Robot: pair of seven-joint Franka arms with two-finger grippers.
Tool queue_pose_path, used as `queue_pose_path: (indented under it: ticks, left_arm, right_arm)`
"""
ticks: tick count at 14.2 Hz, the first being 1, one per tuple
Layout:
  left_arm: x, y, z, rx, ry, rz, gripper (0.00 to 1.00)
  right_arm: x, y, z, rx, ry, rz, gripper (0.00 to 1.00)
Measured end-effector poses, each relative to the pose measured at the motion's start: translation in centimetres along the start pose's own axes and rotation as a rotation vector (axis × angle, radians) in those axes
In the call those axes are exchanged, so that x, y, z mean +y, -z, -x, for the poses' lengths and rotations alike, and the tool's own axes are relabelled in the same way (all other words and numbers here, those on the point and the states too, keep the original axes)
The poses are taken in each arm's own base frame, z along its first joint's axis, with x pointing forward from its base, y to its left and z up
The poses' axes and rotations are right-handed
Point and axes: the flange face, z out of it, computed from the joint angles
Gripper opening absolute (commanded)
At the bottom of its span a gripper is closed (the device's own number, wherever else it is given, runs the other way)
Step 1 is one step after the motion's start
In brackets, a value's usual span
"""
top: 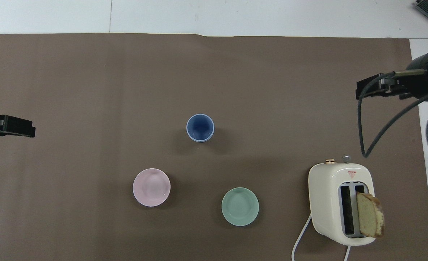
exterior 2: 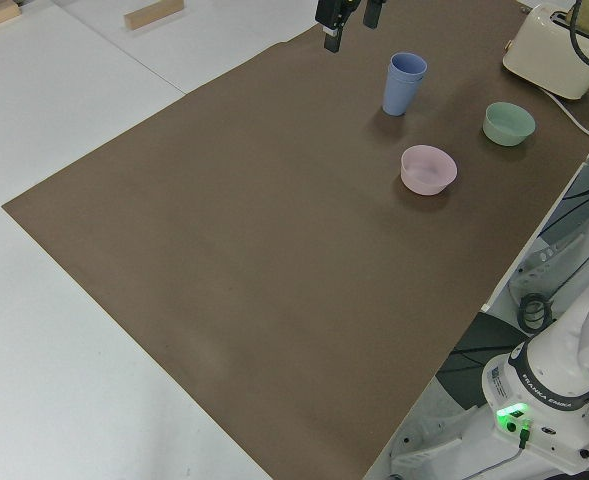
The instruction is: Stack blue cups with both arms
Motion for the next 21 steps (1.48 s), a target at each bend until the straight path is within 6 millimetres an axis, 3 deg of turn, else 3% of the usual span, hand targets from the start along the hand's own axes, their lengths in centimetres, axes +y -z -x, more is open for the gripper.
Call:
queue_pose_path:
  ticks: [8, 21]
  left_arm:
    - [0.1, 0.1, -0.1, 0.011, -0.003, 0.000, 1.00]
    - [0.2, 0.1, -0.2, 0.015, -0.004, 0.000, 1.00]
  right_arm:
    - [2.6, -1.4, 1.8, -0.061, -0.034, 0.006, 1.00]
    - [3.0, -1.4, 2.0, -0.062, -0.013, 0.004, 1.00]
